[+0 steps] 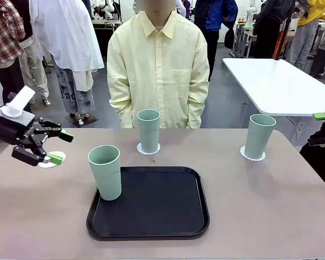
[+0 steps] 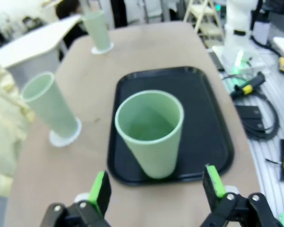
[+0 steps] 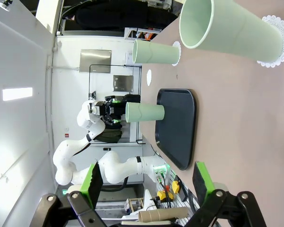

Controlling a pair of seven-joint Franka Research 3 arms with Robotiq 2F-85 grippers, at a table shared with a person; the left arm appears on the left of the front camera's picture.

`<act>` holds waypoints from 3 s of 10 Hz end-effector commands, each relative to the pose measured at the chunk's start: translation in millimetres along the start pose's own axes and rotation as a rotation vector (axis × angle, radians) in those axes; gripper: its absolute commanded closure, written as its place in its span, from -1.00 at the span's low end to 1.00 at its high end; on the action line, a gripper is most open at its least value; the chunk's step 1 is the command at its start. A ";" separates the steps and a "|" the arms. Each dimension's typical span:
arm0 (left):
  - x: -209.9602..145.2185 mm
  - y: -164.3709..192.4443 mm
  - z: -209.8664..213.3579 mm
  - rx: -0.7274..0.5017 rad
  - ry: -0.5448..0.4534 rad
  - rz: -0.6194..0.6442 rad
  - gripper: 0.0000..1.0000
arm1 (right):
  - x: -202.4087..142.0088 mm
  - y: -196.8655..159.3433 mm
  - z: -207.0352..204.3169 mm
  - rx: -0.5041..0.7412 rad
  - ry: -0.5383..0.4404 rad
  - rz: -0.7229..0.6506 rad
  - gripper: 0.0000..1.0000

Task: Place coasters on the table and set cups on them.
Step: Take one Reusable plastic cup from the Flat Tray and place it on a coaster set by the human.

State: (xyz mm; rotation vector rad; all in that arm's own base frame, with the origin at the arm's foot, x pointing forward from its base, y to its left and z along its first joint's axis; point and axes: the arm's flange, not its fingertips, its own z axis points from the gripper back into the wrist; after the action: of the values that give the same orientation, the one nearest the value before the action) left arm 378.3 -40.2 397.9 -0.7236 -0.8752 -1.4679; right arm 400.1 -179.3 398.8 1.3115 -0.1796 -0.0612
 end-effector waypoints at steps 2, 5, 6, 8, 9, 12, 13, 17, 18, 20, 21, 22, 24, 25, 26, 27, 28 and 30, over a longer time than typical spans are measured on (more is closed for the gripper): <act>-31.3 -21.9 -25.8 0.059 -0.073 0.040 -1.00 | -0.6 3.2 0.3 -0.002 -0.003 -0.010 -1.00; -53.5 -30.7 -37.3 0.023 -0.115 0.096 -1.00 | -0.6 3.2 0.3 -0.002 -0.003 -0.010 -1.00; -55.0 -28.6 -36.6 0.019 -0.084 0.163 -1.00 | -0.6 3.2 0.3 -0.002 -0.003 -0.010 -1.00; -47.4 5.0 -29.5 0.019 -0.085 0.118 -1.00 | -0.6 3.2 0.3 -0.002 -0.003 -0.010 -1.00; -47.4 5.0 -29.5 0.019 -0.085 0.118 -1.00 | -0.6 3.2 0.3 -0.002 -0.003 -0.010 -1.00; -47.4 5.0 -29.5 0.019 -0.085 0.118 -1.00 | -0.6 3.2 0.3 -0.002 -0.003 -0.010 -1.00; -50.1 5.7 -31.3 0.013 -0.072 0.125 -1.00 | -0.6 3.2 0.3 -0.002 -0.003 -0.010 -1.00; -56.0 -4.7 -52.5 -0.034 -0.293 0.098 -1.00 | -0.6 3.2 0.3 -0.002 -0.003 -0.010 -1.00; -59.6 -6.2 -60.0 -0.030 -0.291 0.093 -1.00 | -0.6 3.2 0.3 -0.002 -0.003 -0.010 -1.00; -68.1 -3.1 -74.2 0.000 -0.293 0.077 -1.00 | -0.6 3.2 0.3 -0.002 -0.003 -0.010 -1.00; -71.0 -2.7 -78.7 0.004 -0.293 0.071 -1.00 | -0.6 3.2 0.3 -0.002 -0.003 -0.010 -1.00; -73.7 -3.7 -83.1 -0.005 -0.303 0.066 -1.00 | -0.6 3.2 0.3 -0.002 -0.003 -0.010 -1.00; -82.4 -5.5 -97.2 -0.046 -0.307 0.066 -1.00 | -0.6 3.2 0.3 -0.002 -0.003 -0.010 -1.00; -87.0 -6.0 -103.3 -0.064 -0.299 0.065 -1.00 | -0.6 3.2 0.3 -0.002 -0.003 -0.010 -1.00; -90.7 -7.0 -105.9 -0.070 -0.288 0.062 -1.00 | -0.6 3.2 0.3 -0.002 -0.003 -0.010 -1.00; -94.0 -6.5 -108.9 -0.075 -0.288 0.060 -1.00 | -0.6 3.2 0.3 -0.002 -0.003 -0.010 -1.00; -98.0 -6.9 -111.1 -0.075 -0.287 0.062 -1.00 | -0.6 3.2 0.3 -0.002 -0.003 -0.010 -1.00; -104.3 -6.3 -119.3 -0.094 -0.269 0.058 -1.00 | -0.6 3.2 0.3 -0.002 -0.003 -0.010 -1.00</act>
State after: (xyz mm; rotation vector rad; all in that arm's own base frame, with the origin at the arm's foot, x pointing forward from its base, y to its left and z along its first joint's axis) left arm 384.5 -83.0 256.2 -1.0552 -0.9684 -1.3345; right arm 400.1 -179.3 398.9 1.3114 -0.1798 -0.0610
